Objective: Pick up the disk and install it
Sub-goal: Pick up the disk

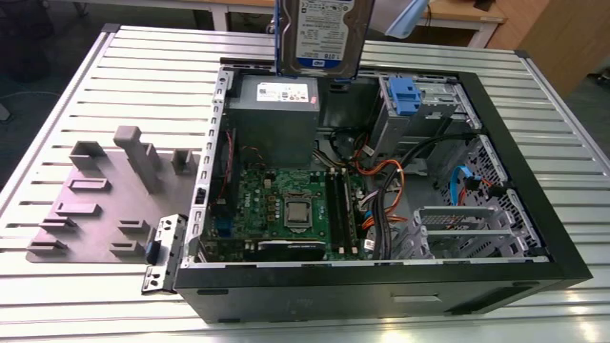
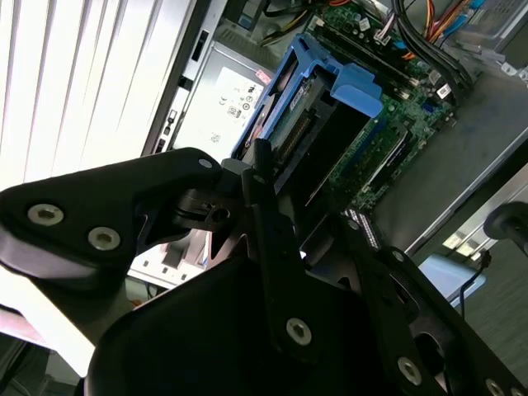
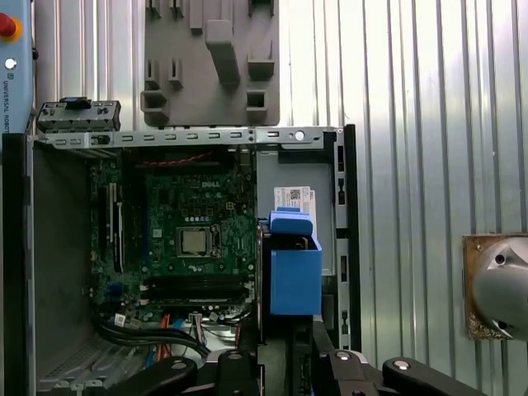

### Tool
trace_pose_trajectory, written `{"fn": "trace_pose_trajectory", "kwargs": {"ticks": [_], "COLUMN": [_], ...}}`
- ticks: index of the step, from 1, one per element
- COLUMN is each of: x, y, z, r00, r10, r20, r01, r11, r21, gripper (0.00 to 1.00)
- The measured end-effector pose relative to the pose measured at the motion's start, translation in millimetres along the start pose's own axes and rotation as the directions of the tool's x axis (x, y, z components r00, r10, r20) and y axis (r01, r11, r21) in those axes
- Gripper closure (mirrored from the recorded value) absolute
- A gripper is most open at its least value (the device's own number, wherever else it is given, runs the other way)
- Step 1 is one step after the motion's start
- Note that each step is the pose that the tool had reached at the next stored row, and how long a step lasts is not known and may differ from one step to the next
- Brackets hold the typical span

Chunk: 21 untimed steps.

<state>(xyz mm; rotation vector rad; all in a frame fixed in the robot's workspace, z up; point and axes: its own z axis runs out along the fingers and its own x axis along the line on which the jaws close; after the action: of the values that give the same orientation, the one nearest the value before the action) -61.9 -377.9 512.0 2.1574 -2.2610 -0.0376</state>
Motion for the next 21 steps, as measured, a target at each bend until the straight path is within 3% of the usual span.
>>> {"fn": "trace_pose_trajectory", "kwargs": {"ticks": [13, 21], "x": [-0.7, -1.3], "y": [-15.9, -28.7], "z": [-0.2, -0.4], "r00": [1.0, 1.0], "r10": [0.0, 0.0], "r20": [0.0001, 0.0], "r01": [0.0, 0.0], "r11": [1.0, 1.0], "r21": [0.0, 0.0], "gripper": [0.65, 0.65]}}
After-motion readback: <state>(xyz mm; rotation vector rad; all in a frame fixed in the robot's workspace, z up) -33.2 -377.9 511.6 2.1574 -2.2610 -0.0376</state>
